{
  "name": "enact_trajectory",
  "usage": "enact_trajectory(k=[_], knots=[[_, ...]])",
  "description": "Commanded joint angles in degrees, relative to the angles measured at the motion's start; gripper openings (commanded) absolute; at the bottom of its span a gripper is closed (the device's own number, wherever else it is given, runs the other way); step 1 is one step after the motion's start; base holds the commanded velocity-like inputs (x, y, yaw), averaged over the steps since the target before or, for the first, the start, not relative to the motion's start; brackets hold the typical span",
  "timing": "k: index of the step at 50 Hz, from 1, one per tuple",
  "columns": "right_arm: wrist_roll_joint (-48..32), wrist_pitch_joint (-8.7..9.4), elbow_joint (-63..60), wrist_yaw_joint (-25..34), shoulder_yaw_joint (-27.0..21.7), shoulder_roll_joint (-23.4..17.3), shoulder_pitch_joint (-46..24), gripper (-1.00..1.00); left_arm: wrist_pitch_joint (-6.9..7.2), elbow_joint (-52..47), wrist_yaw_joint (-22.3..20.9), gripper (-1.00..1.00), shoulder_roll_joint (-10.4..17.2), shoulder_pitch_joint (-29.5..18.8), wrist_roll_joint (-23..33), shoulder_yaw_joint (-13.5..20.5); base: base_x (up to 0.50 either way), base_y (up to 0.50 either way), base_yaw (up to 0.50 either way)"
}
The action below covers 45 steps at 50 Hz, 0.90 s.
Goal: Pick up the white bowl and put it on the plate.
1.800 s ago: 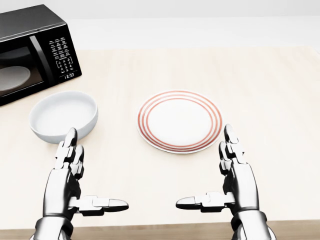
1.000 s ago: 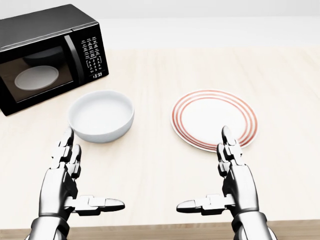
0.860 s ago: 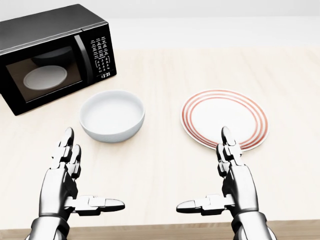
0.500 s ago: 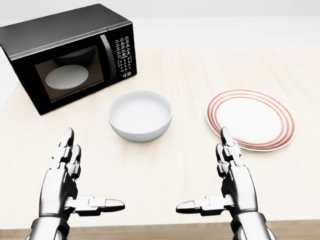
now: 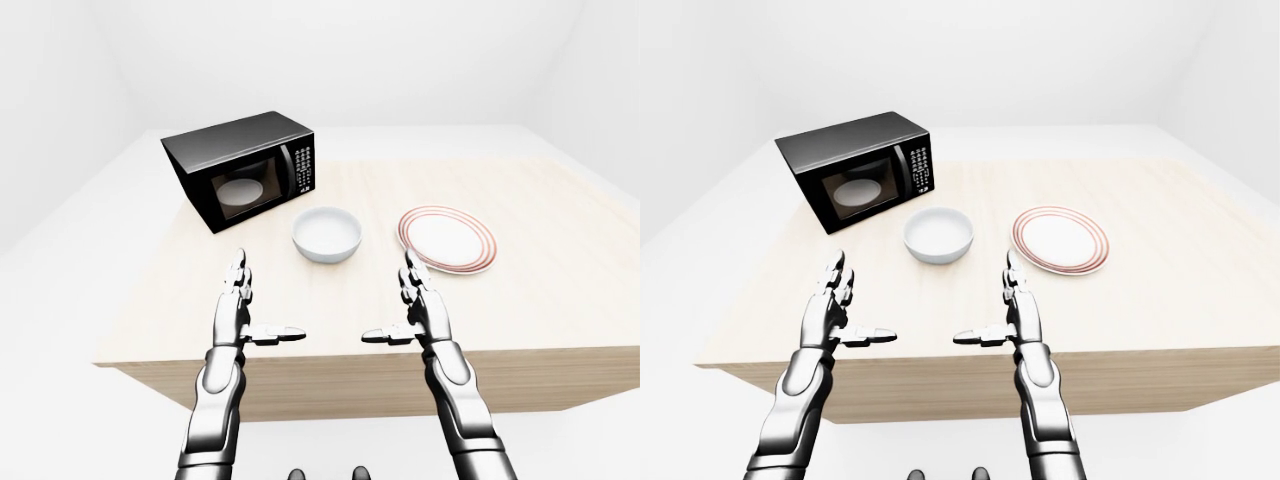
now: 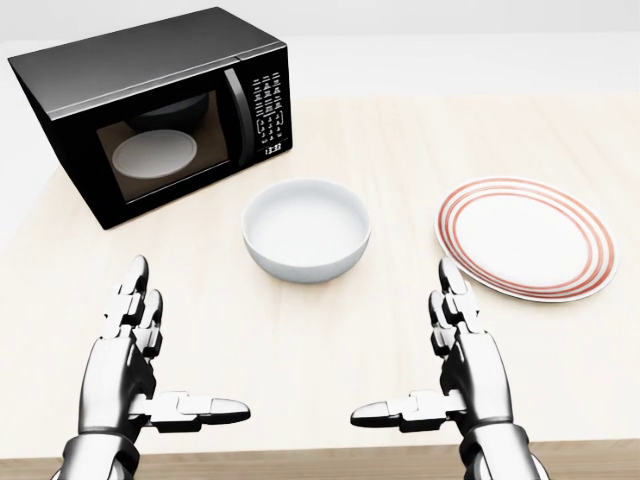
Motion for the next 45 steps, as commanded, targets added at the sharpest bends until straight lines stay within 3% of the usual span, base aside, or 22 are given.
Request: enact_trajectory(k=[1,18,25,45], knots=[[0.37,0.19,0.00,0.19,0.09,0.02,0.03,1.00,0.01,-0.21,-0.05,1.00,-0.03,0.12,0.07,-0.13,0.00,0.00,0.00],[-0.59,-0.31,0.51,0.09,0.35,0.00,0.04,1.00,0.20,-0.60,-0.11,1.00,-0.09,0.33,0.19,-0.24,0.00,0.00,0.00],[-0.54,-0.10,0.34,0.18,0.37,0.03,0.07,1.00,-0.60,0.54,-0.27,1.00,-0.05,-0.02,0.08,-0.13,0.00,0.00,0.00],[-0.71,-0.65,1.00,0.24,0.51,0.08,0.07,1.00,-0.21,-0.14,-0.34,1.00,-0.13,0.37,0.25,-0.37,0.07,0.03,0.00]])
